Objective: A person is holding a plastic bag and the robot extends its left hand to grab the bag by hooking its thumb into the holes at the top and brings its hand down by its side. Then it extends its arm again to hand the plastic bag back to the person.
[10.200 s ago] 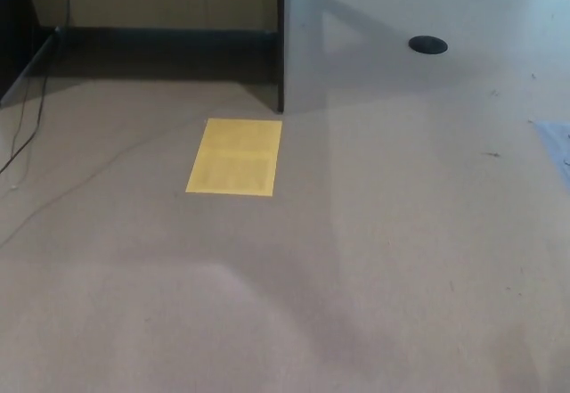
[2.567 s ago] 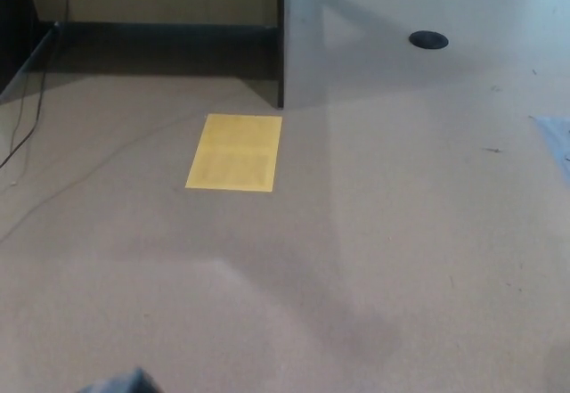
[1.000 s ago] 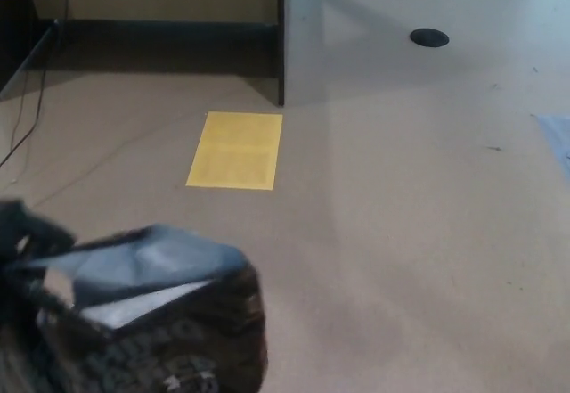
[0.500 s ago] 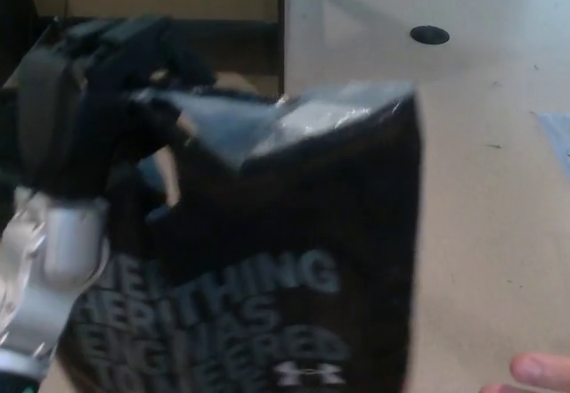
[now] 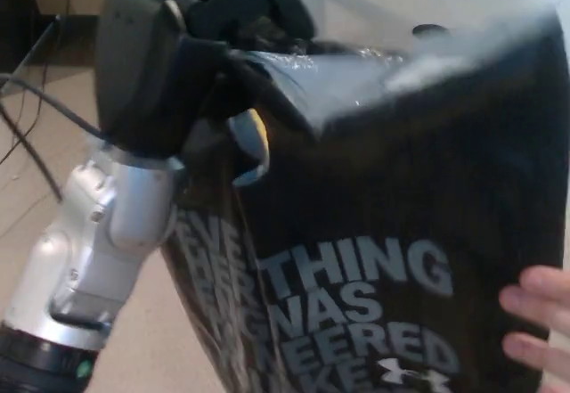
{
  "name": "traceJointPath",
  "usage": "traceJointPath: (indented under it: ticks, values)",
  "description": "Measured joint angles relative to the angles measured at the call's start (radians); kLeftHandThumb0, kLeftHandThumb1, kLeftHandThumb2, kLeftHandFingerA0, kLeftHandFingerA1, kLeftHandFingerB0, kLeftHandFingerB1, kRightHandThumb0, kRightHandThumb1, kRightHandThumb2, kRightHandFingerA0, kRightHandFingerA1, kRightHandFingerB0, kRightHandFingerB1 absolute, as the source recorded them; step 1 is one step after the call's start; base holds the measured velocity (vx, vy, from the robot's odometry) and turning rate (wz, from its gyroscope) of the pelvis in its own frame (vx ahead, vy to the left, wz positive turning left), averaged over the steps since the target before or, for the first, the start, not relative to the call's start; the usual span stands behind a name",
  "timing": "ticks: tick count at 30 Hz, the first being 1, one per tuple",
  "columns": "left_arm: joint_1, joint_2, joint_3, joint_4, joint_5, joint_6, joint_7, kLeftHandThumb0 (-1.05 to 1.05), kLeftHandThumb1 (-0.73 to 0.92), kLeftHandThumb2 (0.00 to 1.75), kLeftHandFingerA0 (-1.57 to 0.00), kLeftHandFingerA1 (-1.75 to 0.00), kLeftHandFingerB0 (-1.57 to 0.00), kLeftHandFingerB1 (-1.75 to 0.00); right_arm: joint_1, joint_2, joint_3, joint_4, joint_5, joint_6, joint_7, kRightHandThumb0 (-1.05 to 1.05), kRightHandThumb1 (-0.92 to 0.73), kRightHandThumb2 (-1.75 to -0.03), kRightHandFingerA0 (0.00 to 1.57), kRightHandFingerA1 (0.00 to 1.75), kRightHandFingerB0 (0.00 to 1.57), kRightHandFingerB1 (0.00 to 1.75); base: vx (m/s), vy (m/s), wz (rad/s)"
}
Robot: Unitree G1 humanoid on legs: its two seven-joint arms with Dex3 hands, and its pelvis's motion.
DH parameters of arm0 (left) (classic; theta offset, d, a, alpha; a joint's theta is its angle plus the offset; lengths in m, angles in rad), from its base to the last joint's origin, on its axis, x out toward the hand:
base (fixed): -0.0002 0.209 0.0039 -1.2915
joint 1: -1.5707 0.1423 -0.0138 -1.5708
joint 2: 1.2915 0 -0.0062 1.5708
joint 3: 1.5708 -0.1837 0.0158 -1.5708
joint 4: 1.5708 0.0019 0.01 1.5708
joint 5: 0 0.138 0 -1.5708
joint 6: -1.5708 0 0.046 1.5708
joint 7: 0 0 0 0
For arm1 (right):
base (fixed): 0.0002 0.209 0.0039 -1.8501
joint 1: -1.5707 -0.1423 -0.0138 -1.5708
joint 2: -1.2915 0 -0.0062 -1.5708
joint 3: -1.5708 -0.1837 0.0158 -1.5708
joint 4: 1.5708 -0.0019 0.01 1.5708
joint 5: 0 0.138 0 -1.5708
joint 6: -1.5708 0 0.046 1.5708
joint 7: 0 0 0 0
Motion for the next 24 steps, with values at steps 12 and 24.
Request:
traceJointPath:
  ticks: [12, 24]
  values:
    - [-0.19, -0.27, -0.191, 0.014, 0.089, 0.093, -0.054, -0.25, 0.7, 0.66, -0.94, -1.68, -0.79, -0.93, 0.005, 0.045, -0.001, 0.002, 0.001, 0.002, -0.011, -0.33, -0.65, -0.61, 0.82, 0.75, 0.63, 0.45, 0.0, 0.0, 0.01]
    - [-0.245, -0.28, -0.196, 0.081, 0.134, 0.105, -0.05, -0.26, 0.74, 0.65, -0.94, -1.7, -0.69, -1.22, -0.02, 0.047, -0.015, 0.008, 0.004, -0.006, -0.013, -0.36, -0.56, -0.89, 0.81, 0.82, 0.61, 0.61, 0.0, 0.0, 0.0]
